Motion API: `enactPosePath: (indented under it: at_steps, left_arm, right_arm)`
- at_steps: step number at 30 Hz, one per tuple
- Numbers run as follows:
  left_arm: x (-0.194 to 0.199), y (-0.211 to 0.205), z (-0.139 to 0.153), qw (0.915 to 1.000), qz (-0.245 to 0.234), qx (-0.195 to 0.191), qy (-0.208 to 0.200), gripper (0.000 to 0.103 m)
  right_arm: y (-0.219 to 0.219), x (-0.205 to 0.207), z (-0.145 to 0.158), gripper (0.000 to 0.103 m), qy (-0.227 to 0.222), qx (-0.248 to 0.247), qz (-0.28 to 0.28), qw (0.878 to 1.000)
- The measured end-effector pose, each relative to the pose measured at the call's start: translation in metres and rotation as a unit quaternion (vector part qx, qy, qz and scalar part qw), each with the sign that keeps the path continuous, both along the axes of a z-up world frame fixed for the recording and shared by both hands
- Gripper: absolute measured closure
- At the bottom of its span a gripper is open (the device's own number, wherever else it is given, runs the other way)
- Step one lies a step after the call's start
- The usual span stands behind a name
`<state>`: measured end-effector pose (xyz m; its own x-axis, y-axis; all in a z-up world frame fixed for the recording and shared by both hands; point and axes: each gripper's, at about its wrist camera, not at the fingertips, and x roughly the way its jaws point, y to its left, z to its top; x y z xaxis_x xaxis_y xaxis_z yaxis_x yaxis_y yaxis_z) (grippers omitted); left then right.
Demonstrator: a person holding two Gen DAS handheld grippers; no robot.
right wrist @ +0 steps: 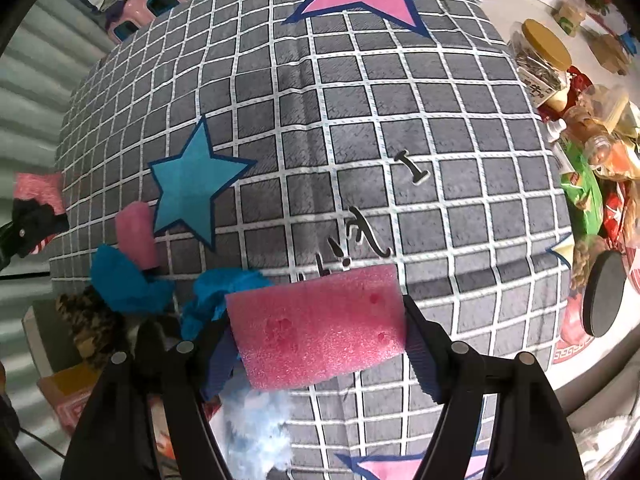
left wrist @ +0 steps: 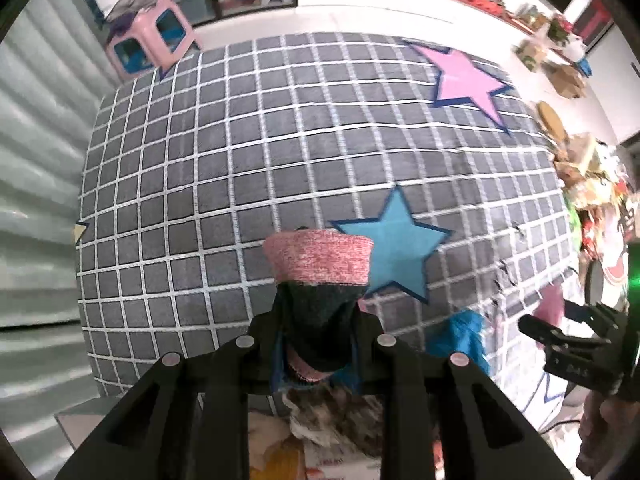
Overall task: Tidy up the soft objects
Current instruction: 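Lift the sock with left gripper while right gripper carries foam toward white box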
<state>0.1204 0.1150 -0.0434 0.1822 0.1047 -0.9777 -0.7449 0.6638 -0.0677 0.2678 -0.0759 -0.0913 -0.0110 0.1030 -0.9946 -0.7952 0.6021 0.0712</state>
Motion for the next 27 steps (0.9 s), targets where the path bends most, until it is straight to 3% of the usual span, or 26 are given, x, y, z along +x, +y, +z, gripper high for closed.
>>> enactPosePath:
  at_steps: [3, 11, 19, 23, 27]
  left_arm:
    - [-0.007, -0.018, 0.005, 0.9999, -0.005, -0.003, -0.012, 0.076]
    - [-0.012, -0.087, 0.023, 0.999, -0.039, -0.012, -0.019, 0.076]
    - [-0.022, -0.156, 0.031, 0.9977, -0.059, -0.033, -0.007, 0.076]
    - [-0.026, -0.188, 0.037, 0.9976, -0.066, -0.021, 0.006, 0.076]
    - [-0.032, -0.217, 0.035, 0.9975, -0.062, -0.027, 0.017, 0.076]
  right_arm:
    - [-0.009, 0.017, 0.012, 0.028, 0.003, 0.004, 0.004, 1.0]
    - [-0.039, 0.011, 0.033, 0.028, 0.009, 0.017, 0.015, 1.0]
    - [-0.082, 0.002, 0.039, 0.028, 0.02, 0.014, 0.026, 0.999]
    - [-0.101, -0.005, 0.037, 0.028, 0.03, 0.012, 0.041, 0.999]
    - [-0.117, -0.011, 0.029, 0.028, 0.061, 0.005, 0.058, 0.996]
